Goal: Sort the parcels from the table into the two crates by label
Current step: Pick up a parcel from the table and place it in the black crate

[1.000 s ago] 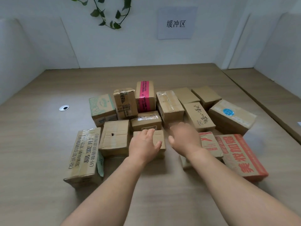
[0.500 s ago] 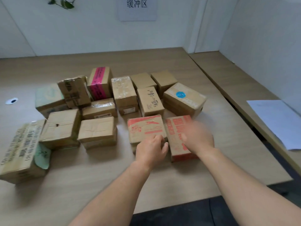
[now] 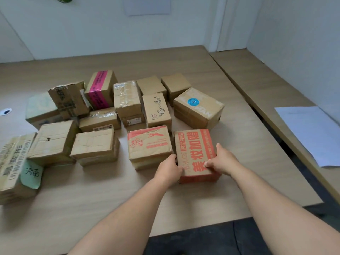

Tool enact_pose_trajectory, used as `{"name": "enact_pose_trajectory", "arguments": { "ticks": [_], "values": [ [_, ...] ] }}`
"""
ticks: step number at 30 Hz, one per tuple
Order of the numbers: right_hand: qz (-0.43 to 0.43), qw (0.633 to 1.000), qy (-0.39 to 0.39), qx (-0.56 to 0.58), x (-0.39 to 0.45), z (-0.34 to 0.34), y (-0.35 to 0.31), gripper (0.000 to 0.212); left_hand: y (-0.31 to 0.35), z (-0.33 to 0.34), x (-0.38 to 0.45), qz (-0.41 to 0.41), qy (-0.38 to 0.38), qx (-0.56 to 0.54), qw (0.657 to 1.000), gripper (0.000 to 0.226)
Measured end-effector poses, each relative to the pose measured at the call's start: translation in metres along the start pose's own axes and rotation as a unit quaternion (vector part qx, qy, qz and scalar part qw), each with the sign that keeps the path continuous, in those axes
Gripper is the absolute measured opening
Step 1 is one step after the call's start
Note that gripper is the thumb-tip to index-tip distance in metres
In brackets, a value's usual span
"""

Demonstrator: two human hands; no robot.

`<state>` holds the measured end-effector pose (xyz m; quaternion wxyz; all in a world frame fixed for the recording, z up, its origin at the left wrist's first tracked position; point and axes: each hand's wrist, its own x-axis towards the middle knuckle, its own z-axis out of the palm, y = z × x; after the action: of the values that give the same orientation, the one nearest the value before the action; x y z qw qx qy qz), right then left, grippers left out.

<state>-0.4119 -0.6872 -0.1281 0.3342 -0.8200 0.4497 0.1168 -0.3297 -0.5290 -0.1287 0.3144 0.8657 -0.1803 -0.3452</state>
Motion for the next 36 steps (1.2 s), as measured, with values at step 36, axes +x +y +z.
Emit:
{"name": "enact_pose_trajectory", "arguments": {
  "ticks": [36],
  "values": [
    [-0.051,0.9,-0.126,0.415,-0.166,0.033,0.031,0.088,-0.07,-0.055,-0.093,0.092,-0.183,-0.228,0.952,0.066]
  ]
}}
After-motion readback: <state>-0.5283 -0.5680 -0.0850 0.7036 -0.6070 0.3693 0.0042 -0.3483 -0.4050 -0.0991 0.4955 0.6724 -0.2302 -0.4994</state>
